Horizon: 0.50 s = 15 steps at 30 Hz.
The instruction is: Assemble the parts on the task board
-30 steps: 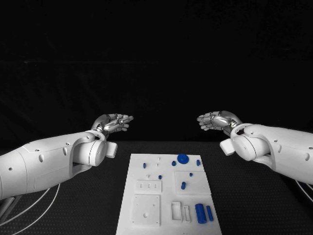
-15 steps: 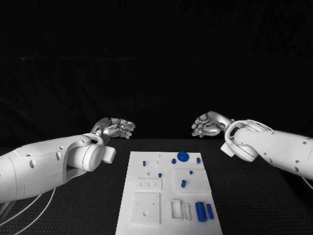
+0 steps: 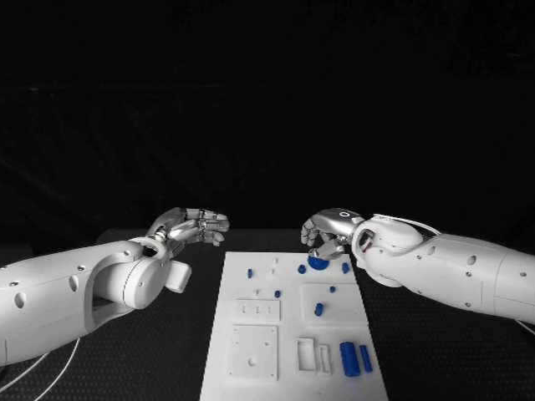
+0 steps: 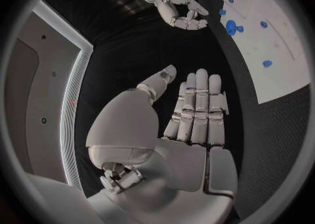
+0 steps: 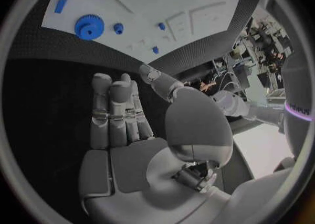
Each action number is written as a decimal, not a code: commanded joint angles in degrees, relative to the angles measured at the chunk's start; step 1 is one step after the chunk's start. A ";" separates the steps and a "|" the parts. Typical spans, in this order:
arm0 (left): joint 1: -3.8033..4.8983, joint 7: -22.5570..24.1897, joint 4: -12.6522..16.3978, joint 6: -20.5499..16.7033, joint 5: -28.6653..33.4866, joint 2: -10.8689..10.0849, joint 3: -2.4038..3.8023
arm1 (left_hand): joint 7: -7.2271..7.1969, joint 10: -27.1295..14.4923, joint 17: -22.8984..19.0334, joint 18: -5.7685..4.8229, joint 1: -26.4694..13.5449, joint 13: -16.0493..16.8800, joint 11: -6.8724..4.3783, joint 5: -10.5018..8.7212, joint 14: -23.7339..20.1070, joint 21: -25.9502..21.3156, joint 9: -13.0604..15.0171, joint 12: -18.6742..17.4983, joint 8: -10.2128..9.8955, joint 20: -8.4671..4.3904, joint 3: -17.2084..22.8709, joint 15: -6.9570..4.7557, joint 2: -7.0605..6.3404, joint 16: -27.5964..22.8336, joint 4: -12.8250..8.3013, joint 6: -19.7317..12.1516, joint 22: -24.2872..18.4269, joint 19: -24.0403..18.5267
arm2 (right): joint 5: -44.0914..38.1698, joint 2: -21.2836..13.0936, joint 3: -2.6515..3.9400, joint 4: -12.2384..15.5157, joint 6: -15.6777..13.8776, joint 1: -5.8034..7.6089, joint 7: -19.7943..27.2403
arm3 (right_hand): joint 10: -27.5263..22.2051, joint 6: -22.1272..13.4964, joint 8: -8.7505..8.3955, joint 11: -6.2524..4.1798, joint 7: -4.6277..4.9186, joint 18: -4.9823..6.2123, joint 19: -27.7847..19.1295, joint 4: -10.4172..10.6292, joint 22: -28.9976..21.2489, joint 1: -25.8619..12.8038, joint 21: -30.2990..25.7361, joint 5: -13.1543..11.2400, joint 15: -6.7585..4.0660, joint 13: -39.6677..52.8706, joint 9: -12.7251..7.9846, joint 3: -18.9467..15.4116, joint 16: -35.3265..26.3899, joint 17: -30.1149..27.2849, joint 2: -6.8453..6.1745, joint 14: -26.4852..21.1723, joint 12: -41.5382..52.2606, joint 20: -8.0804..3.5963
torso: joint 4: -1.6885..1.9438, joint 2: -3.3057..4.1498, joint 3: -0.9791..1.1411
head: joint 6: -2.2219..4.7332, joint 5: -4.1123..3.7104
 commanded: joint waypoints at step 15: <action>0.34 0.43 1.87 2.07 -0.61 -0.35 0.21 | 0.18 0.09 0.39 0.50 -1.38 -0.08 0.12 0.20 0.03 0.71 -0.21 -0.92 -0.73 -0.18 0.38 -0.01 -0.02 -0.28 -0.77 0.25 1.31 -0.44 | -16.51 2.19 0.05 -1.81 0.67 -1.68 -6.50 | -0.69 0.06 -1.36 0.57 -0.21 2.75 1.02 0.57 1.38 0.22 4.79 -1.21 0.57 -0.88 -0.53 1.83 3.36 -0.55 -2.15 -0.88 -1.19 -1.02 | 2.64 4.04 0.34 | 0.89 -2.24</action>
